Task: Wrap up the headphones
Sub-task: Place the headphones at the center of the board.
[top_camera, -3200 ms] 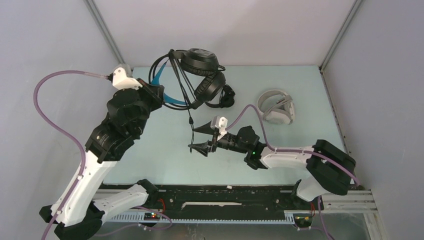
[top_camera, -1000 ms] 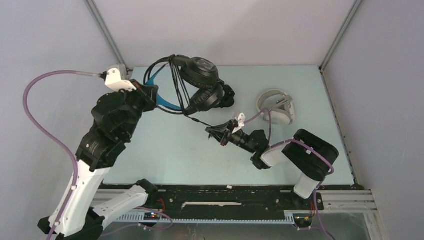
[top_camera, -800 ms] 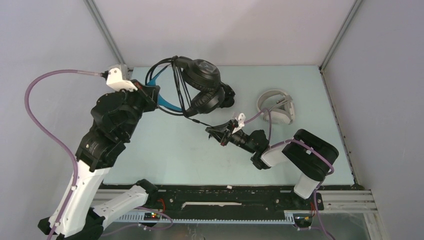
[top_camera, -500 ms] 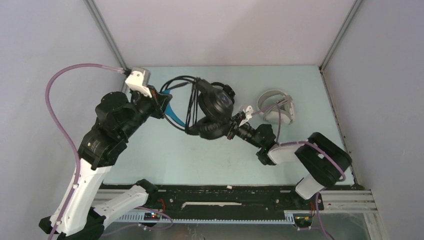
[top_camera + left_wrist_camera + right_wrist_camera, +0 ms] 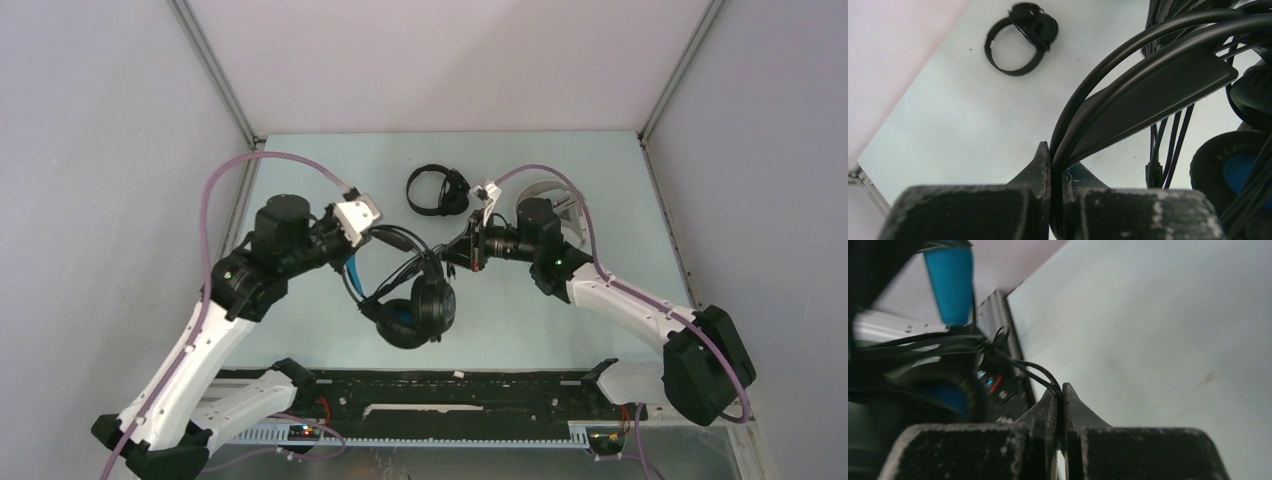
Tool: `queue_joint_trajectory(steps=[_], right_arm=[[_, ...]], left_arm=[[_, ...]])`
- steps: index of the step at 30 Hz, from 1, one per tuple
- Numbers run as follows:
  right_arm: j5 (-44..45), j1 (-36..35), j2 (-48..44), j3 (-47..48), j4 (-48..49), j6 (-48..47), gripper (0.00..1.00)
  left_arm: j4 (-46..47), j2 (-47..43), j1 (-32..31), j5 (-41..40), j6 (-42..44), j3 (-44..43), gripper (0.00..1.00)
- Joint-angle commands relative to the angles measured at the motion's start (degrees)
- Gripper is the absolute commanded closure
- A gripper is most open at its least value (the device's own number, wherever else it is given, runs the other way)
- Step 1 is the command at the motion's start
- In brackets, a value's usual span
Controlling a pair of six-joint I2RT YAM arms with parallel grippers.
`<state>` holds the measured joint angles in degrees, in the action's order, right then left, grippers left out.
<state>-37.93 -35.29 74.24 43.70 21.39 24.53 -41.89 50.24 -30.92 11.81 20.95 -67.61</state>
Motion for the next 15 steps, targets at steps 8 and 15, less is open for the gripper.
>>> queue_joint_trajectory(steps=[8,15], right_arm=[[7.43,-4.78,-7.07,5.65,-31.32,1.89,1.00],[10.78,-6.69,-3.00,4.94,-27.90,3.67,1.00]], left_arm=[[-18.58,12.83,0.29,1.22,33.62,1.41,1.00],[-19.89,19.17,0.25,-0.22,44.54,1.07,1.00]])
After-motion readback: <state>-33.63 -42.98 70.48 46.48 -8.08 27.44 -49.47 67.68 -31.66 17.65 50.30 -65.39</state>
